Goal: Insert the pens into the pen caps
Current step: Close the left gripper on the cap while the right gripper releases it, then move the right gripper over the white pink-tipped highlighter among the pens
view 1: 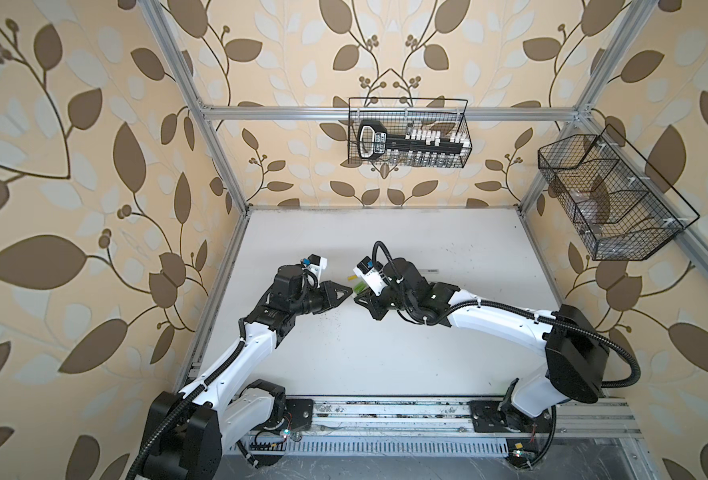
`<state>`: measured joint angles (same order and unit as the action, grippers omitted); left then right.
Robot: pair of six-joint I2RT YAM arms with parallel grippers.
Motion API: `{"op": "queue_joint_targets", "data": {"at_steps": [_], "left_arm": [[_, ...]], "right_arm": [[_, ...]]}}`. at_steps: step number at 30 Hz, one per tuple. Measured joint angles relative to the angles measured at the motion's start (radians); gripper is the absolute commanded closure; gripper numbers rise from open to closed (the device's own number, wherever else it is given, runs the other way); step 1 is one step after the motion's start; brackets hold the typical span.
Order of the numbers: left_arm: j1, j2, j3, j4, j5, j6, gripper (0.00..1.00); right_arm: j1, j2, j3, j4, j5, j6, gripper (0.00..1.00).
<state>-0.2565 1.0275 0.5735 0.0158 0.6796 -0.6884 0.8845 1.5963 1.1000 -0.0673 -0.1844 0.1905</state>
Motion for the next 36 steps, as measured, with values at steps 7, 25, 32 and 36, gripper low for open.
{"op": "queue_joint_targets", "data": {"at_steps": [7, 25, 32, 36], "left_arm": [[0.0, 0.001, 0.0, 0.014, 0.017, -0.002, 0.98], [0.0, -0.093, 0.045, -0.198, -0.148, 0.093, 1.0], [0.0, -0.128, 0.17, -0.375, -0.192, 0.173, 1.0], [0.0, -0.129, 0.192, -0.47, -0.169, 0.214, 1.0]], "right_arm": [[0.001, 0.0, 0.002, -0.004, 0.0, 0.005, 0.87], [-0.17, -0.094, -0.003, -0.051, -0.094, -0.008, 0.4], [-0.413, -0.069, 0.032, -0.232, -0.002, -0.092, 0.36], [-0.476, 0.045, 0.125, -0.344, 0.103, -0.151, 0.34]]}}
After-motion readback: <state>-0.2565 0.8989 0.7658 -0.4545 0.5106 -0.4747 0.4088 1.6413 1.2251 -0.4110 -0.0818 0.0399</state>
